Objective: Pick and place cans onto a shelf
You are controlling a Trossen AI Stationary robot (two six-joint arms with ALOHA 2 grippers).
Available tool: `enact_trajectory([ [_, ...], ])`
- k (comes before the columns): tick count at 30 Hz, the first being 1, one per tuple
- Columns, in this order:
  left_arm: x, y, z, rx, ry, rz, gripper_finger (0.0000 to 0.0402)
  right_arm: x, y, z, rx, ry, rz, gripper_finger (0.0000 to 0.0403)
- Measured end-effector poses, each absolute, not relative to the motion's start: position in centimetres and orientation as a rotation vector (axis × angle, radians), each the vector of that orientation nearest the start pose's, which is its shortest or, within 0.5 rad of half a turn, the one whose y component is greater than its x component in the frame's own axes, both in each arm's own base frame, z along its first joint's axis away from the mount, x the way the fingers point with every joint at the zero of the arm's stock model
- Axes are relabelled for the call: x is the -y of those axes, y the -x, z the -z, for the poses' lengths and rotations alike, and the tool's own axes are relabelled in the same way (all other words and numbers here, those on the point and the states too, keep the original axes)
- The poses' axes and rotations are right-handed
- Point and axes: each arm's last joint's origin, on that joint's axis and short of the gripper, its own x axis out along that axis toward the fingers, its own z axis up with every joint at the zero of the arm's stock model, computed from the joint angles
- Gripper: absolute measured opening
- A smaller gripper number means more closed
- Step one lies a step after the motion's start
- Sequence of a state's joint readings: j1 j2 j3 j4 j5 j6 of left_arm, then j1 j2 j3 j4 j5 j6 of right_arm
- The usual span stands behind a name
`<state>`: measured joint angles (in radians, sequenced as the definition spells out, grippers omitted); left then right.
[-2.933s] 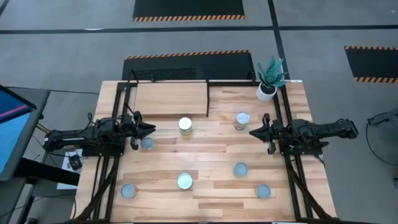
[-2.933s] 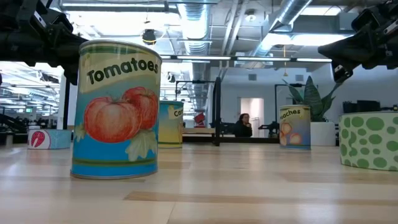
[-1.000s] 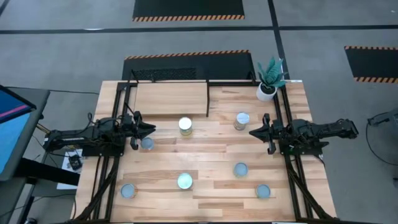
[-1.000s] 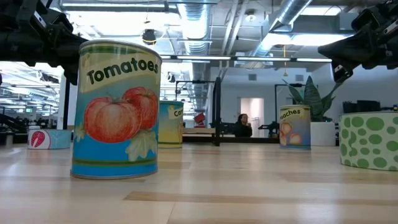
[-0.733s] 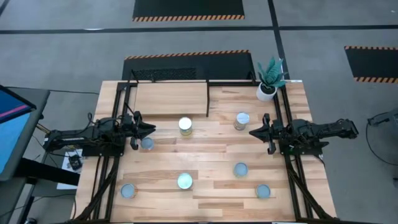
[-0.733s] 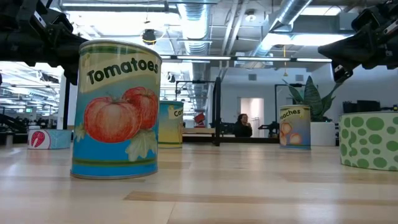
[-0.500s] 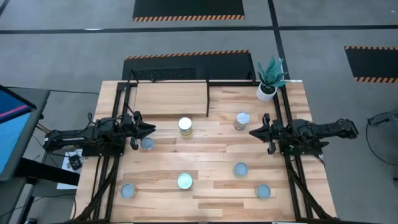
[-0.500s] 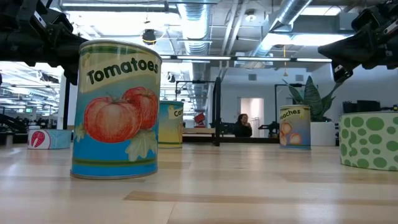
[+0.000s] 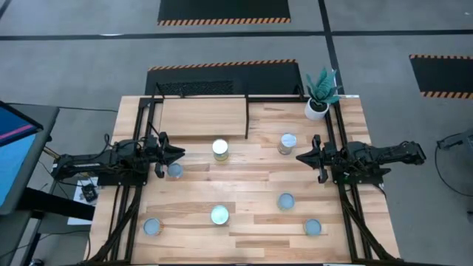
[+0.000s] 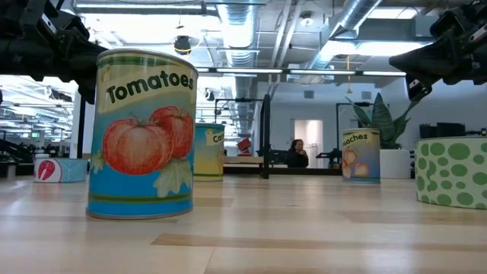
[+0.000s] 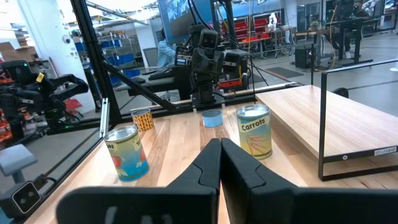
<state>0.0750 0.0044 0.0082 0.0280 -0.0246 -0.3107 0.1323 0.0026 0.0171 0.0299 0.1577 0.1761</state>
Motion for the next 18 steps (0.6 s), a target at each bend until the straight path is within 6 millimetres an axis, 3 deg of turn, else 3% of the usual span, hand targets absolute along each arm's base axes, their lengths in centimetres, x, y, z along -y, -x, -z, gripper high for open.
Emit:
enact_trajectory([
  [18,-0.76,-9.63,-16.97,0.021,0.308,-0.085,0.0068,-0.82,-9.62,-17.35,0.07,-0.241,0.02,0.0033],
])
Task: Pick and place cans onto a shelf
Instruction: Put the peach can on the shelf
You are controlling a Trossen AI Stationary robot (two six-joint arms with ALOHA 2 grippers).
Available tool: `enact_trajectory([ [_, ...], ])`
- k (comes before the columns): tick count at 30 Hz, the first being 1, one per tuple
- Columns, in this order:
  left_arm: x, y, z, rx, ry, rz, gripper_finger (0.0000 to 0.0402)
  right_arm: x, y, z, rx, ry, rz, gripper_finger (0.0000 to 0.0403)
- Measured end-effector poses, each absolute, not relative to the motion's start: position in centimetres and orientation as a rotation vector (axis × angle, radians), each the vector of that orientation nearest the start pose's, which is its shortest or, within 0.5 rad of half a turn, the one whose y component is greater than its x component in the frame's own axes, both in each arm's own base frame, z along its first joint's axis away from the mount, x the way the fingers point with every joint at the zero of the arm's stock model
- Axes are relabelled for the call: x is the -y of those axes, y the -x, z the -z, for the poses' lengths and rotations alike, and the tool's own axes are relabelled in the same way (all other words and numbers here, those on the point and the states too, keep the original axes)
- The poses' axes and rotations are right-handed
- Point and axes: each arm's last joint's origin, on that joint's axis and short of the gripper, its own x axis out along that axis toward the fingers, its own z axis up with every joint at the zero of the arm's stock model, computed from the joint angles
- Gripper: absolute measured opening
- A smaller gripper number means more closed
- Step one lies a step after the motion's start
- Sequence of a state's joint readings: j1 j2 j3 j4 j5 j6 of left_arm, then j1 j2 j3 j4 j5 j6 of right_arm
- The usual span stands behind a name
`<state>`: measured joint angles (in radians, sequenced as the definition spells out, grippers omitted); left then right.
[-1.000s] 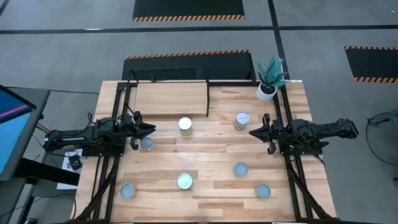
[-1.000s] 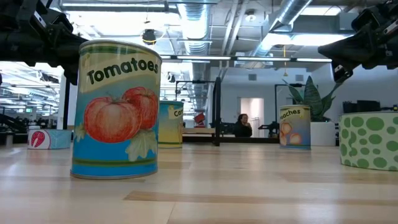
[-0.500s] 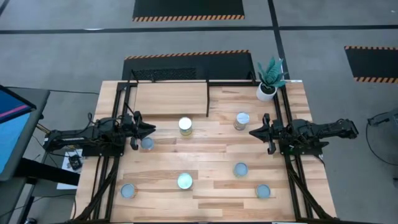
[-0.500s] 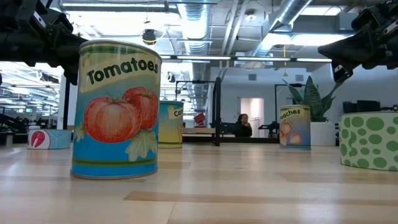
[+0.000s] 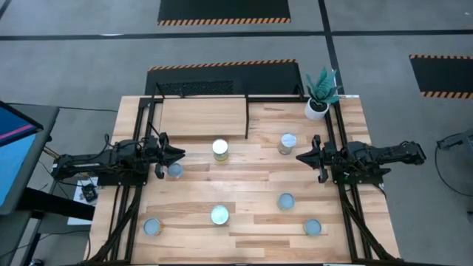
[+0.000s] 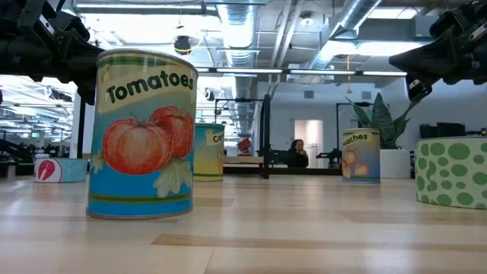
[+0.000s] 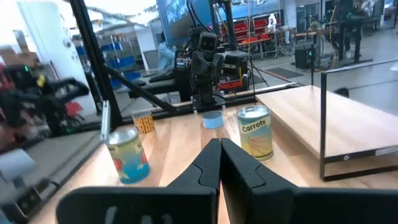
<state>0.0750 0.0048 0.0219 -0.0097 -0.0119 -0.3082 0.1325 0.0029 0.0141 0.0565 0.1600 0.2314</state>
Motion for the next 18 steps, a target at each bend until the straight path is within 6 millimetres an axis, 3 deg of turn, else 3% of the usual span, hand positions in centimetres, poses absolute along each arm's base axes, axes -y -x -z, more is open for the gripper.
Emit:
enact_trajectory([
  [3,-0.8,-9.63,-17.02,0.027,0.307,-0.1,0.0068,-0.81,-9.61,-17.49,0.087,-0.36,0.013,0.0033],
  [8,-1.1,-9.57,-17.17,0.057,0.313,-0.2,0.0068,-0.58,-9.58,-17.79,0.126,-0.356,0.059,0.0033],
  [18,-1.19,-9.5,-17.89,0.128,0.241,-0.228,0.0068,-0.34,-9.56,-17.9,0.147,-0.431,0.107,0.0033],
])
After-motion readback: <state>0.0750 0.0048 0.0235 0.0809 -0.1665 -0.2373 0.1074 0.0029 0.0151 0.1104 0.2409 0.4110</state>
